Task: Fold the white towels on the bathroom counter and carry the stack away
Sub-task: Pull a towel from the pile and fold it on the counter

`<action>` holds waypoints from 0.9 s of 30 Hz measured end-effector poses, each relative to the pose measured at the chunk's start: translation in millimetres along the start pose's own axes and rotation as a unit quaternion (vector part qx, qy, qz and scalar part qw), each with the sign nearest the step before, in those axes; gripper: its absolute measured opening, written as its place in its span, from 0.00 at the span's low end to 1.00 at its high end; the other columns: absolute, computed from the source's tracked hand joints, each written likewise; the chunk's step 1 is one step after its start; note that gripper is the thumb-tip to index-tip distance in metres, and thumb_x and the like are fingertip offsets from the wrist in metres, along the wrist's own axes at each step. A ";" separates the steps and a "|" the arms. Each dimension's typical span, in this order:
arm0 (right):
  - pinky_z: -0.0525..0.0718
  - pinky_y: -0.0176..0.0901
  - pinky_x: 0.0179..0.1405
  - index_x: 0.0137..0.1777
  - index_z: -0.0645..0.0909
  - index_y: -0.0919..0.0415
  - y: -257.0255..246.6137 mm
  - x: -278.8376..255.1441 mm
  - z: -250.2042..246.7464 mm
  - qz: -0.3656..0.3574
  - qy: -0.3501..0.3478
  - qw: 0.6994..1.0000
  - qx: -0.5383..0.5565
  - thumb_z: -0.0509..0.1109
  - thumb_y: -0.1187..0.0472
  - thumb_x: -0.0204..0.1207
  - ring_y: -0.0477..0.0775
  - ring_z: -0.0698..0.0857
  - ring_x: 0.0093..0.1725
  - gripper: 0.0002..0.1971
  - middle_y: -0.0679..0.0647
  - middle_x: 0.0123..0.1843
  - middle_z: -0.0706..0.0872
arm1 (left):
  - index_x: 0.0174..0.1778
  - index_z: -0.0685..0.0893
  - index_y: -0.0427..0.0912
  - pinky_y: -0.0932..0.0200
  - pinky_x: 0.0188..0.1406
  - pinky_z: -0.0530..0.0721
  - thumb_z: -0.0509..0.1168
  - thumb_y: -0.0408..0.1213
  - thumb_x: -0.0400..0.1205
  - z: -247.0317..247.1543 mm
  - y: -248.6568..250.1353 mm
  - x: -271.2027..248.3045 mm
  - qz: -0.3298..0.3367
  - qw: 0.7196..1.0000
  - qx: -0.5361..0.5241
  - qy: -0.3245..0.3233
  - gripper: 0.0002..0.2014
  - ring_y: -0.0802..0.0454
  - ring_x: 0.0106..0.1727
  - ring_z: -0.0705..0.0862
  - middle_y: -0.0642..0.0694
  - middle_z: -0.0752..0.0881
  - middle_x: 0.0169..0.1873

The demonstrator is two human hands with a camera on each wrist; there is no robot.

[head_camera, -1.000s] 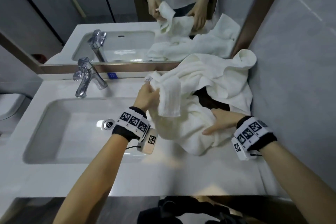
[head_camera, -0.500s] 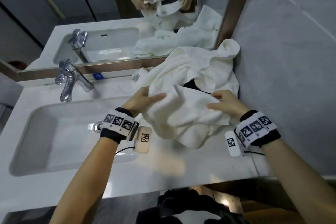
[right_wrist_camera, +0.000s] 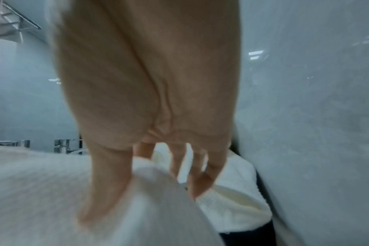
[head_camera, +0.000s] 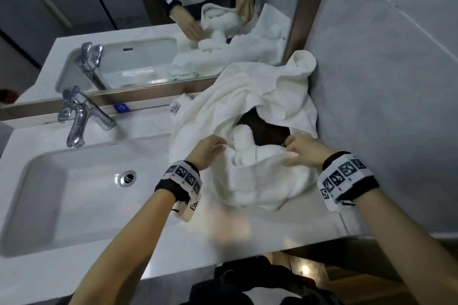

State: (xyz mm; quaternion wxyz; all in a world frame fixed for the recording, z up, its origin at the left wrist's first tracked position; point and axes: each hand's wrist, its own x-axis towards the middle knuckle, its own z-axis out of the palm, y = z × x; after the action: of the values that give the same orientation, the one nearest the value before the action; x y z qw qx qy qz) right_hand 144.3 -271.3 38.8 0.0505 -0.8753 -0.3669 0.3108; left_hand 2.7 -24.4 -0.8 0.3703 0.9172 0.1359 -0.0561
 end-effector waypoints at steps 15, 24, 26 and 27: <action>0.68 0.30 0.51 0.60 0.81 0.59 1.9 -9.5 8.5 -0.025 0.108 0.976 0.189 0.73 0.55 0.75 0.46 0.76 0.57 0.16 0.46 0.55 0.78 | 0.63 0.76 0.40 0.50 0.75 0.61 0.57 0.33 0.83 15.1 12.1 48.8 0.106 0.949 0.286 -0.081 0.12 0.45 0.67 0.78 0.42 0.82 0.61; 0.74 0.46 0.49 0.52 0.81 0.63 17.2 -24.3 -53.2 0.072 0.442 0.865 0.228 0.65 0.56 0.77 0.64 0.82 0.52 0.11 0.65 0.54 0.85 | 0.47 0.71 0.41 0.61 0.32 0.71 0.55 0.36 0.86 -79.4 51.9 19.6 0.068 0.972 -0.051 0.218 0.04 0.54 0.31 0.76 0.48 0.81 0.31; 0.76 0.50 0.50 0.50 0.81 0.62 11.4 -24.5 -62.4 0.076 0.452 0.862 0.217 0.63 0.55 0.78 0.66 0.82 0.51 0.11 0.65 0.53 0.85 | 0.45 0.69 0.45 0.65 0.28 0.71 0.55 0.39 0.85 -105.8 63.1 14.8 0.081 0.964 -0.049 0.250 0.04 0.57 0.30 0.75 0.53 0.77 0.29; 0.76 0.52 0.50 0.49 0.81 0.60 8.2 -24.6 -66.0 0.079 0.442 0.869 0.209 0.61 0.54 0.78 0.66 0.81 0.50 0.11 0.65 0.52 0.86 | 0.46 0.70 0.45 0.61 0.31 0.75 0.55 0.41 0.85 -115.9 65.5 12.8 0.081 0.963 -0.030 0.254 0.05 0.52 0.32 0.77 0.50 0.79 0.30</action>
State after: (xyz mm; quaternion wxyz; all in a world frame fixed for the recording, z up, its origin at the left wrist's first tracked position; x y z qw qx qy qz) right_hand 174.4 -284.6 101.5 0.3645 -0.9162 -0.1624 -0.0363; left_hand 34.3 13.7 123.4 0.3546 0.8975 0.1526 0.2131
